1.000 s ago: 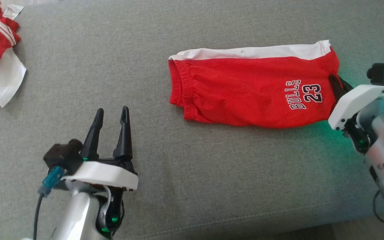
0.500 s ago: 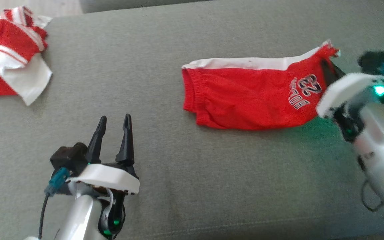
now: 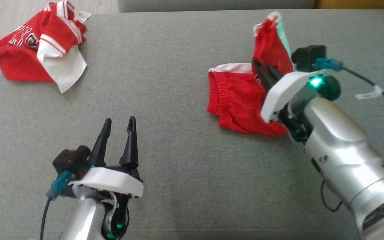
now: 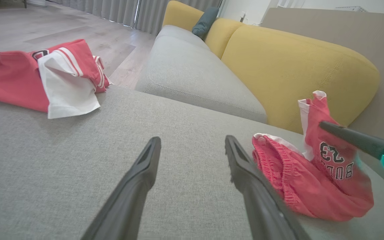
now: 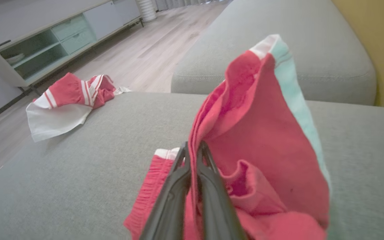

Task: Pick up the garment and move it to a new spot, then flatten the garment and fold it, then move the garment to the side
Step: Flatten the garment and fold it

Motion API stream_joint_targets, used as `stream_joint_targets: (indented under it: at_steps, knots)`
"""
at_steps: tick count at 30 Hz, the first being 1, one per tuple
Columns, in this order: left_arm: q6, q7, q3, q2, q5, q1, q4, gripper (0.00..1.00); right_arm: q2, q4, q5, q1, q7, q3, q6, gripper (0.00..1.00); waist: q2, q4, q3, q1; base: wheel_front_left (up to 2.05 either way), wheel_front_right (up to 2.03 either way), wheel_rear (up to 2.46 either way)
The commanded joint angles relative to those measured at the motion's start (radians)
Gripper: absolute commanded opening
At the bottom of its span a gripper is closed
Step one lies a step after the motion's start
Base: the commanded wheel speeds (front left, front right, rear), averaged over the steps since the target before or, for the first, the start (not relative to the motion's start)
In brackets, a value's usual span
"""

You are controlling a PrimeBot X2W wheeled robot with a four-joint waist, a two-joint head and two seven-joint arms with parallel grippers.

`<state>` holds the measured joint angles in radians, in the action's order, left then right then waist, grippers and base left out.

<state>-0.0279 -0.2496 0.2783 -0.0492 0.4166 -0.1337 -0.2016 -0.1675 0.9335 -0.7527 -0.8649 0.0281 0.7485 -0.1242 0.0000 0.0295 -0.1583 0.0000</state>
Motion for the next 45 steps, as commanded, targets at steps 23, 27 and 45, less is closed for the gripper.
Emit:
stream_joint_targets:
  at_steps: [23,27,45]
  knots:
    - [-0.020,-0.012,-0.018,-0.001,0.032,-0.035,0.039,1.00,0.094,-0.093,-0.082,0.063,0.009,0.153,-0.007,1.00,0.0000,-0.018,-0.016,0.0000,0.00,0.00,0.00]
    - [-0.020,-0.012,-0.021,-0.001,0.031,-0.029,0.042,1.00,0.075,-0.127,-0.099,0.068,0.062,0.151,-0.007,1.00,0.0000,-0.033,-0.006,0.0000,0.00,0.00,0.00]
    - [-0.024,-0.012,0.003,-0.001,0.032,-0.027,0.065,1.00,-0.097,-0.029,-0.018,0.038,0.131,0.035,-0.007,0.00,0.0000,-0.053,-0.024,0.0000,0.00,0.00,0.00]
